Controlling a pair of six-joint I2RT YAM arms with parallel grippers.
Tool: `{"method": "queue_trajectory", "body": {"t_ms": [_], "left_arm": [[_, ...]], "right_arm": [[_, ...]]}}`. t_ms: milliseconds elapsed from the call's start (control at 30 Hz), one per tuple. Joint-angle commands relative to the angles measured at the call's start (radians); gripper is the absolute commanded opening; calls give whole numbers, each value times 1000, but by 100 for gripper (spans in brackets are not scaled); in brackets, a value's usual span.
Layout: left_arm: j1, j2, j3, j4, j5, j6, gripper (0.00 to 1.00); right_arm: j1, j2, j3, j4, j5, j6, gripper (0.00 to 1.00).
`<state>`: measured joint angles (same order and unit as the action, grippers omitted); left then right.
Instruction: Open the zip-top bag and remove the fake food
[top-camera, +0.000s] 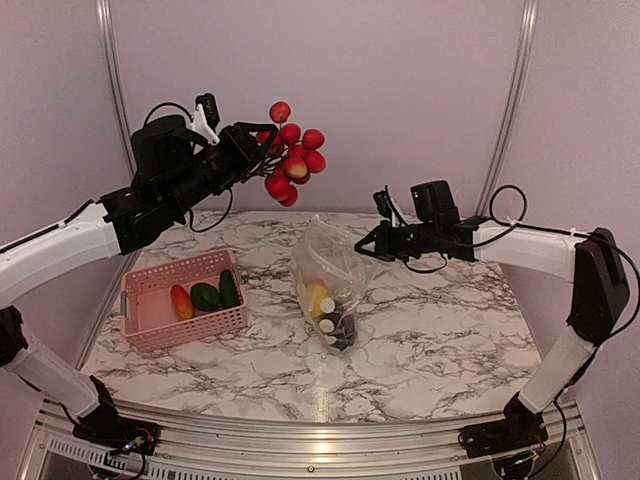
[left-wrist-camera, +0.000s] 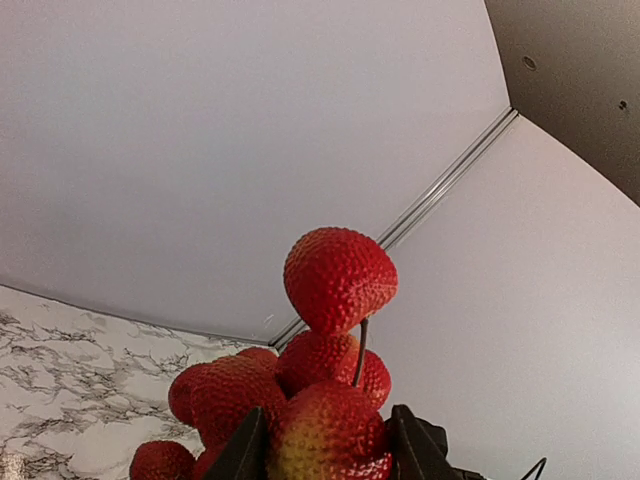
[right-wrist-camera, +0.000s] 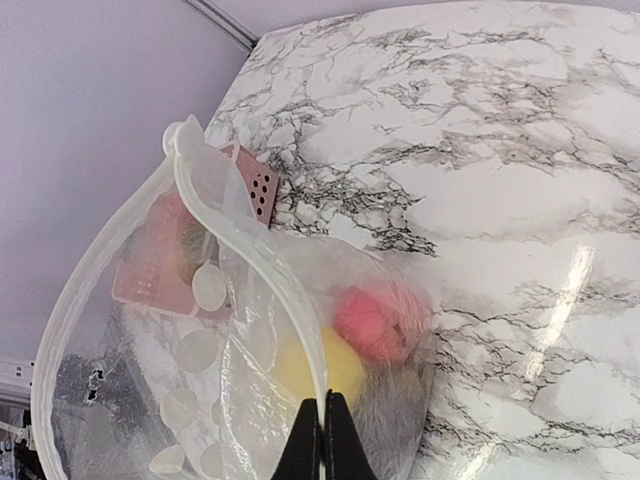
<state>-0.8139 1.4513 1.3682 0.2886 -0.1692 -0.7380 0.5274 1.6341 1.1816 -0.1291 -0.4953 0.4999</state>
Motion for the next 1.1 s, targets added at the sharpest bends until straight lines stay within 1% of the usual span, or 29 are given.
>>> {"method": "queue_trajectory", "body": {"t_ms": [0,133,200,300,433,500,567,667,800,867,1067], "left_arm": [[35,-151,-90,-116,-91,6,0],[82,-293,-184,-264,-184,-28,0],[115,-363,-234,-372,-236,-73,0],[170,-471,-334,-512,-274,-145,0],[226,-578,-455,-591,-292,-222,0],[252,-608,-494,-648,-301,-257,0],[276,-636,-541,-666,-300,-269,0],[326,-657,-604,-665,-262,-275,0],[412,-637,-664,-629,-143,-223,0],[452,-602,-666,-628,-104,-176,0],[535,-496,-615,-668,-88,-77,0]], "right_arm": [[-29,-45,39,-7,-20,-8,0],[-38,-68,69,-26,-28,-10,0],[-39,-81,82,-36,-31,-9,0],[-39,-99,88,-44,-32,-4,0],[-40,-124,92,-67,-14,-3,0],[-39,-134,95,-75,-1,-7,0],[-40,-139,102,-88,7,-12,0],[-40,-144,111,-104,18,-17,0],[-40,-145,127,-121,28,-25,0],[-40,-142,134,-127,32,-27,0],[-42,-132,166,-143,38,-29,0]]}}
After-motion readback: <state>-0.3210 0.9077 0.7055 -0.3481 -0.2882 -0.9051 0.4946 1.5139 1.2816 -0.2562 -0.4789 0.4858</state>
